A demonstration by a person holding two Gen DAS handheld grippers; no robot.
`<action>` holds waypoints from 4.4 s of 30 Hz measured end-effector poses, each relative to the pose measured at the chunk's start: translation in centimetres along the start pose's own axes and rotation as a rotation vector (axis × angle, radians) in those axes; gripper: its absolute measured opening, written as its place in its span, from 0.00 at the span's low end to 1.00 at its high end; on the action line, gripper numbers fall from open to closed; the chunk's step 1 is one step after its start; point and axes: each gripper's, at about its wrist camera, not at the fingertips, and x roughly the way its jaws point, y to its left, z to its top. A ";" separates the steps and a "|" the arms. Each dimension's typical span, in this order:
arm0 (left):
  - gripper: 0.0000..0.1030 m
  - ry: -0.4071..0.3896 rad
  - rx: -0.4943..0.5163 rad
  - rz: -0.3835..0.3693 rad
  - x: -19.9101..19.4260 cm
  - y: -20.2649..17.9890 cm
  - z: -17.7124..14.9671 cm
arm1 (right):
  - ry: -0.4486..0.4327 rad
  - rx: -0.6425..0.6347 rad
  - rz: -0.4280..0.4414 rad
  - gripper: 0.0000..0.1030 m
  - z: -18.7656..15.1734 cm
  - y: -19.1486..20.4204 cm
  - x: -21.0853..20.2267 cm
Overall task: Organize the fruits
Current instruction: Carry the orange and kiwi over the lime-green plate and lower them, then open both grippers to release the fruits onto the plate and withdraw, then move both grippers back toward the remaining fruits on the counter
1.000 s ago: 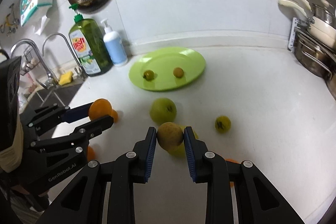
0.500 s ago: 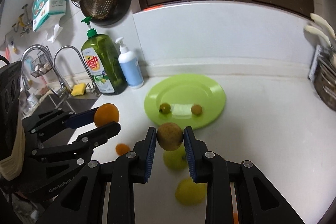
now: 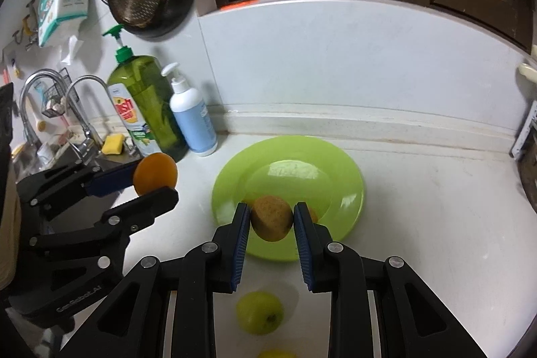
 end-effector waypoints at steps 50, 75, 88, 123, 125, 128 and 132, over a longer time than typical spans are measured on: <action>0.33 0.380 -0.076 -0.084 18.4 3.8 -0.7 | 0.296 0.019 0.009 0.27 2.3 -3.9 17.5; 0.52 0.139 -0.120 -0.029 6.8 2.8 2.1 | 0.088 0.014 -0.008 0.39 2.5 -2.7 7.4; 0.58 0.000 -0.095 -0.039 -3.1 -1.0 -0.2 | -0.110 0.021 -0.112 0.47 -1.1 -0.7 -3.8; 0.61 0.076 0.364 -0.271 -3.6 -13.3 -10.3 | 0.032 0.239 -0.280 0.48 -17.4 -2.0 -10.1; 0.61 0.086 0.391 -0.284 -3.1 -13.7 -10.4 | 0.049 0.256 -0.281 0.48 -18.0 -2.2 -9.7; 0.61 0.102 0.429 -0.292 -2.1 -14.1 -10.6 | 0.077 0.296 -0.271 0.48 -18.7 -2.6 -8.9; 0.61 0.133 0.443 -0.311 -0.6 -14.3 -10.7 | 0.107 0.343 -0.255 0.48 -19.4 -3.2 -7.9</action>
